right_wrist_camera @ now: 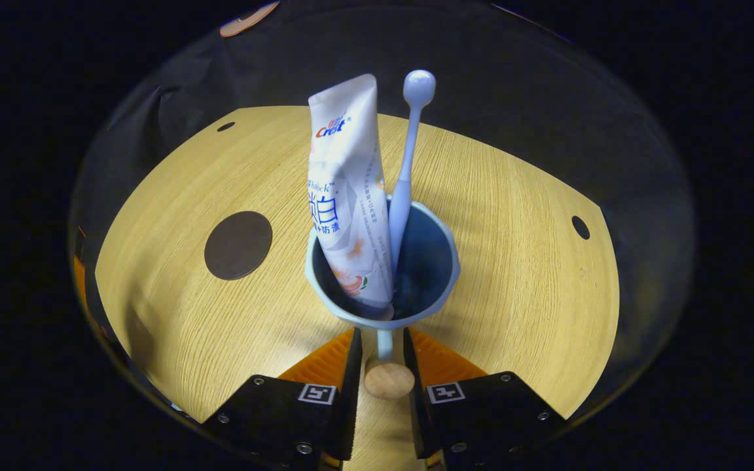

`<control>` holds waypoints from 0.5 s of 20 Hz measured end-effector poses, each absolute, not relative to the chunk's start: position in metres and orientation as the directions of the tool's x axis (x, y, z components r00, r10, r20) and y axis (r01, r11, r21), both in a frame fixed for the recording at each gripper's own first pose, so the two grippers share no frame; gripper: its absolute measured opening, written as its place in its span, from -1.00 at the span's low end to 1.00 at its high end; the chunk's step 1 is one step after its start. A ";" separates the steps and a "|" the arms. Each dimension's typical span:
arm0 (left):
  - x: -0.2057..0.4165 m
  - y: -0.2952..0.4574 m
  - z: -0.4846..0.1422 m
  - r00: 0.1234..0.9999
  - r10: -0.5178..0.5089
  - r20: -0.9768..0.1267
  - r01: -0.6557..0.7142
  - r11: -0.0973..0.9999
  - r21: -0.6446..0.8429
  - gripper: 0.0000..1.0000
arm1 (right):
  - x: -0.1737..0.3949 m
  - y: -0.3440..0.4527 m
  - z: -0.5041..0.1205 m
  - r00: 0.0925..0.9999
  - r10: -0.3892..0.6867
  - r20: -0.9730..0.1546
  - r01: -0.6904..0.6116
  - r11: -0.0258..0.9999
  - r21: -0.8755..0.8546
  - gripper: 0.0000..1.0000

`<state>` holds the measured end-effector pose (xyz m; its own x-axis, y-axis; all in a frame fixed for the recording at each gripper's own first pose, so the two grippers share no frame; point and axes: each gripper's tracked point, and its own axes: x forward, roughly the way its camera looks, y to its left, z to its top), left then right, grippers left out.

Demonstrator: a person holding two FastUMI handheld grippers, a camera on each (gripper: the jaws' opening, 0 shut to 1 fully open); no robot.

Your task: Put the toothbrush and toothpaste on the desktop into the cup, then pick up the cup and place it on the coaster on the desktop.

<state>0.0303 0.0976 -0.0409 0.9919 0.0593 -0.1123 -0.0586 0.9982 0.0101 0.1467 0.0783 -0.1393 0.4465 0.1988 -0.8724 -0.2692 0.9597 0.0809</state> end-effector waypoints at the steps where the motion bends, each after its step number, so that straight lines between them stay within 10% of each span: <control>1: 0.027 0.099 -0.043 0.991 0.063 -0.115 -0.062 0.998 0.006 0.96 | 0.150 0.080 -0.138 0.456 0.212 -0.864 -0.278 0.957 0.088 -0.32; 10: 0.029 0.104 -0.051 0.987 0.074 -0.140 -0.076 0.997 -0.006 0.94 | 0.161 0.078 -0.136 0.488 0.233 -0.841 -0.306 0.948 0.086 -0.60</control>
<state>0.0291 0.1041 -0.0509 0.9874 0.0740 -0.1395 -0.0756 0.9971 -0.0057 0.1606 0.0780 -0.1364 0.4883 0.2335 -0.8408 -0.3058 0.9482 0.0857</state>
